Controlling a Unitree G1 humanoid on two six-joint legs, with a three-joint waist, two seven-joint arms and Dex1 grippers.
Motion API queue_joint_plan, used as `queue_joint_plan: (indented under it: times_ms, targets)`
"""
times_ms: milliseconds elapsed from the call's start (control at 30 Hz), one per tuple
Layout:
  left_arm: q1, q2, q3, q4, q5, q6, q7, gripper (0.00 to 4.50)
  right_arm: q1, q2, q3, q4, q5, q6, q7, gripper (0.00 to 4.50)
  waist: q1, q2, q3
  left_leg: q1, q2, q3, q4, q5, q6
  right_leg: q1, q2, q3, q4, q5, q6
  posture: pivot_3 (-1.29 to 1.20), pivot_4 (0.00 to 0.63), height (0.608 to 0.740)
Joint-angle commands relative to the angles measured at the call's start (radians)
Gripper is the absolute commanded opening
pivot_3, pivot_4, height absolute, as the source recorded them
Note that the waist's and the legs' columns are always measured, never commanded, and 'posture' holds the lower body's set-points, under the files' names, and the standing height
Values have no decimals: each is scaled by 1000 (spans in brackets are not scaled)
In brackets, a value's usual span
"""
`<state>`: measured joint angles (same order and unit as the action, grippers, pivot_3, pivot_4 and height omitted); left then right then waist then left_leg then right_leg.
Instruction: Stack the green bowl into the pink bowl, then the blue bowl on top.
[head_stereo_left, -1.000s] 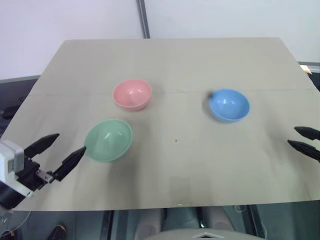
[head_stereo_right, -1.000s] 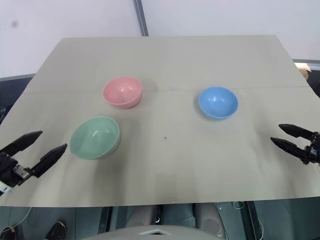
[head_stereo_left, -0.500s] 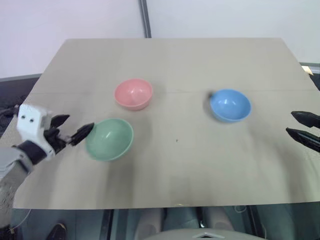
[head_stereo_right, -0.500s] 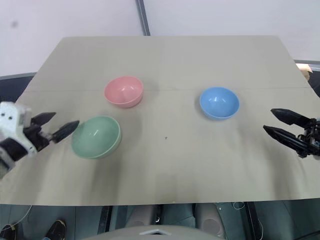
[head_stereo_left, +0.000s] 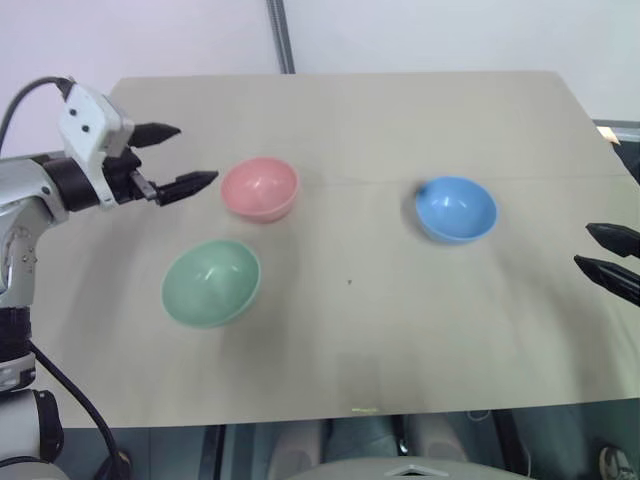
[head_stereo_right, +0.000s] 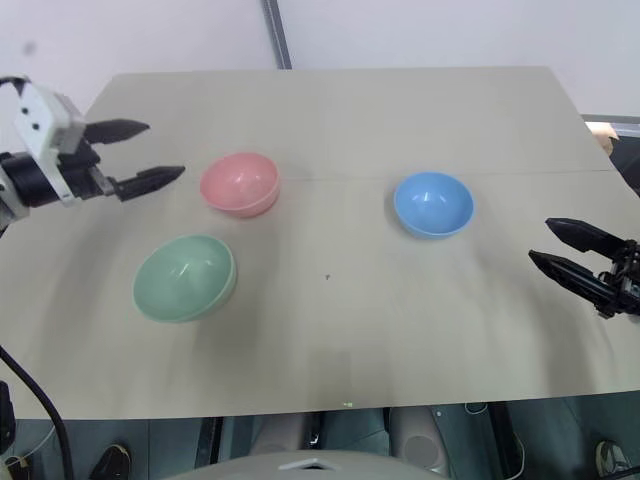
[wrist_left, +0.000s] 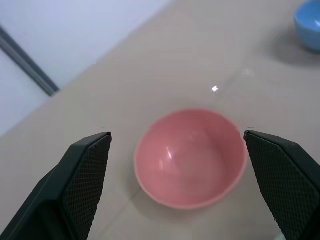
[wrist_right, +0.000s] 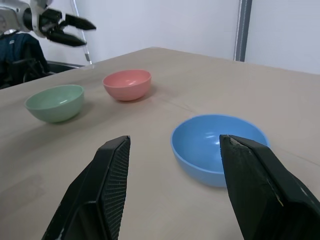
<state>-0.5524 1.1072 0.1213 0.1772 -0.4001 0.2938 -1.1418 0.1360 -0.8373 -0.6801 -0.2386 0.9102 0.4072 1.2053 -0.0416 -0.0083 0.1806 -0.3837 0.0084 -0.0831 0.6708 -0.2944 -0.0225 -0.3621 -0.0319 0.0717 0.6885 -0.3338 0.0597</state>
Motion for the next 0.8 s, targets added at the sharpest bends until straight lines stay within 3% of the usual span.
queue_joint_plan:
  times_ms: [33,167,467,800]
  targets:
    - [-87,51,-83,116,106,-153,-171,4500,-12,1,-30,-22,9,-14,-6,3121,0,0,0,0,0,0,0,0,0,0,0,0,0,0,0,0,150,740]
    - [-180,23,-190,283,244,-326,-245,4500,-14,10,-28,-25,6,-19,-14,3121,0,0,0,0,0,0,0,0,0,0,0,0,0,0,0,0,150,740]
    - [-304,-132,-324,506,477,-541,-149,4500,-20,27,-23,-33,2,-24,-29,3121,0,-1,1,-2,-1,-2,5,0,0,-1,0,-1,4,0,0,0,150,740]
    - [-444,-230,-339,659,541,-603,-120,4500,-10,25,-34,-32,3,-29,-37,3121,0,-1,1,-5,-1,-4,12,0,0,-1,0,-3,7,0,0,0,150,740]
